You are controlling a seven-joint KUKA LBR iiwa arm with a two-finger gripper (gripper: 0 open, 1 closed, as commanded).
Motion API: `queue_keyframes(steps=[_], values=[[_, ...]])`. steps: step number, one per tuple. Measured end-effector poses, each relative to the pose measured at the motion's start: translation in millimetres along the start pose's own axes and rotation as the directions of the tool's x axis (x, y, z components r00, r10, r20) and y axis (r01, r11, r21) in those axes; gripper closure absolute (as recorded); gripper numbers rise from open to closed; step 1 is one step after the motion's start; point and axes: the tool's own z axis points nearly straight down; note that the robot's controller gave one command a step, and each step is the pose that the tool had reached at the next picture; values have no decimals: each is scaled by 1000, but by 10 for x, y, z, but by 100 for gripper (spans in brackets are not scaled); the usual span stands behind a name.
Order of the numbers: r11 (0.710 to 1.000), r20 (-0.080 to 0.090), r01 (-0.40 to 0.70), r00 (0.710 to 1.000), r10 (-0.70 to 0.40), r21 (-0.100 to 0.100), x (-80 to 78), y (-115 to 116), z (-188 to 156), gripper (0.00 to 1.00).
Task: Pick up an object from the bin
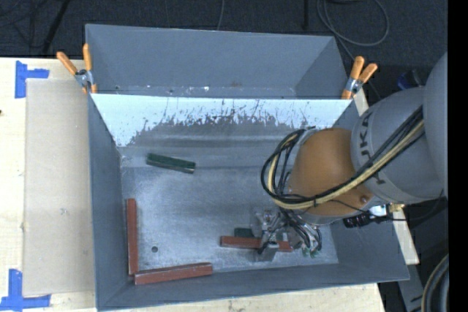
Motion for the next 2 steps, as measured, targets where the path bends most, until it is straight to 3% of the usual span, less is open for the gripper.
queue_keyframes(steps=[1,2], values=[[988,4,157,988,-157,1,-439,283,-1254,100],[988,-5,155,988,-155,1,-417,276,-1216,0]])
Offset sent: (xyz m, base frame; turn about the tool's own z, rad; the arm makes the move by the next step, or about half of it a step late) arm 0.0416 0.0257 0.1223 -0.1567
